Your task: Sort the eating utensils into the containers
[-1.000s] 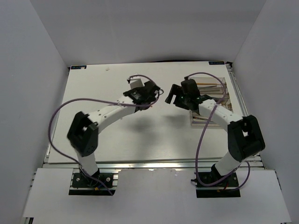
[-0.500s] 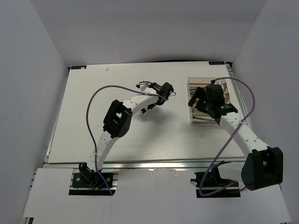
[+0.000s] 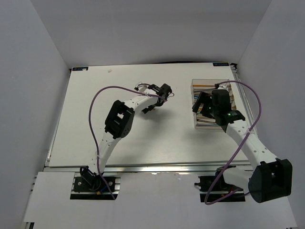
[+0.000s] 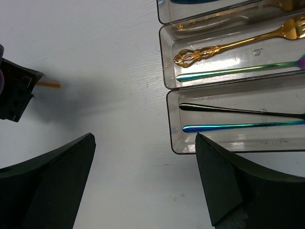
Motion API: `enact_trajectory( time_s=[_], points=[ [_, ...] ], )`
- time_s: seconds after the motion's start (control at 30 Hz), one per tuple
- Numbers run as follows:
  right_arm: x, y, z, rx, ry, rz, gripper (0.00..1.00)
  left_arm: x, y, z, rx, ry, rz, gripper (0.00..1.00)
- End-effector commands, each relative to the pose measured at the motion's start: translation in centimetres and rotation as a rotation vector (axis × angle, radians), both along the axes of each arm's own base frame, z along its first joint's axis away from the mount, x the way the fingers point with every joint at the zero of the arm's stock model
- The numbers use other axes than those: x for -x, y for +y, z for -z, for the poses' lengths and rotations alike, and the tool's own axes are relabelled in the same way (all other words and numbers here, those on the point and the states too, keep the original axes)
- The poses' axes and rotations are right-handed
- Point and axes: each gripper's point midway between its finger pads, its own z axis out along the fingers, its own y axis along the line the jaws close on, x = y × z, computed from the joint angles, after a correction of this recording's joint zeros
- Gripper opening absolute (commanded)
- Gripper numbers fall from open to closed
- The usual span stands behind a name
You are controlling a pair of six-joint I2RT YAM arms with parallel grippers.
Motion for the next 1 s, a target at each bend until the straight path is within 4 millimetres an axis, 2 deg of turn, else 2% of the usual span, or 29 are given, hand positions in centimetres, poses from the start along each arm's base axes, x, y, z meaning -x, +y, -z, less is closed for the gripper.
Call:
enact_trajectory(
  time_s=[0.0,0.03,0.07,0.2,0.23,0.33,0.43,0.47,0.5,0.53,0.57,0.6,0.63,0.67,0.7,0.73,0.8,0.83,0.93,0.97],
  points=[
    [-0.2,-0.2,-1.2,-0.007,-0.050,-0.008,0.89,1.0,0.0,2.2,0.013,0.061,-0.005,0.58],
    [-0.1,-0.2,-1.3,-0.009,-0.054,-0.009,0.89,1.4,0.2,2.7,0.005,0.080,-0.002,0.50],
    [-0.1,-0.2,-1.4,-0.013,-0.057,-0.012,0.89,1.8,0.4,3.0,-0.007,0.104,0.012,0.24],
    [0.2,-0.3,-2.3,-0.030,-0.087,-0.008,0.89,4.0,1.3,4.5,-0.025,0.193,0.026,0.11],
    [0.2,-0.2,-2.6,-0.038,-0.101,-0.009,0.89,5.4,2.3,5.1,-0.043,0.230,0.026,0.11],
    [0.5,0.4,-2.8,-0.069,-0.115,-0.037,0.89,7.2,2.4,6.5,0.018,0.250,0.060,0.00],
    [0.6,1.7,-2.4,-0.117,-0.112,-0.105,0.89,9.7,3.1,7.2,0.071,0.254,0.120,0.00],
    [0.9,2.7,-2.3,-0.147,-0.104,-0.155,0.89,11.7,4.5,8.3,0.045,0.303,0.156,0.00],
    [1.2,3.3,-1.7,-0.169,-0.093,-0.190,0.89,10.5,2.7,6.8,0.123,0.213,0.213,0.00],
    [1.4,4.1,-1.3,-0.193,-0.089,-0.230,0.89,10.8,2.2,6.6,0.147,0.198,0.260,0.00],
    [1.7,5.8,-2.0,-0.259,-0.112,-0.322,0.89,10.3,0.4,6.2,0.210,0.160,0.357,0.00],
    [2.0,6.6,-2.0,-0.296,-0.116,-0.361,0.89,11.4,0.7,5.7,0.222,0.160,0.401,0.00],
    [2.4,7.2,-1.1,-0.324,-0.094,-0.389,0.89,11.7,0.3,5.4,0.231,0.153,0.441,0.00],
    [2.5,8.3,-2.0,-0.385,-0.124,-0.443,0.89,11.8,-0.9,4.9,0.243,0.138,0.538,0.00],
    [2.7,8.9,-2.0,-0.417,-0.121,-0.466,0.89,12.6,-0.5,5.1,0.231,0.149,0.571,0.00],
    [2.8,9.2,-1.2,-0.441,-0.095,-0.470,0.89,12.8,-0.7,4.0,0.218,0.136,0.620,0.00],
    [2.7,10.2,-1.3,-0.502,-0.081,-0.485,0.89,13.8,-0.6,3.8,0.193,0.136,0.673,0.00],
    [2.6,10.6,-0.8,-0.515,-0.059,-0.487,0.89,13.9,-0.7,2.8,0.194,0.117,0.693,0.00],
    [2.6,12.2,0.1,-0.536,-0.017,-0.487,0.89,14.7,-0.4,2.4,0.176,0.108,0.753,0.00],
    [2.2,12.4,0.3,-0.531,-0.013,-0.466,0.89,14.7,-1.0,1.3,0.178,0.078,0.792,0.00]
  ],
)
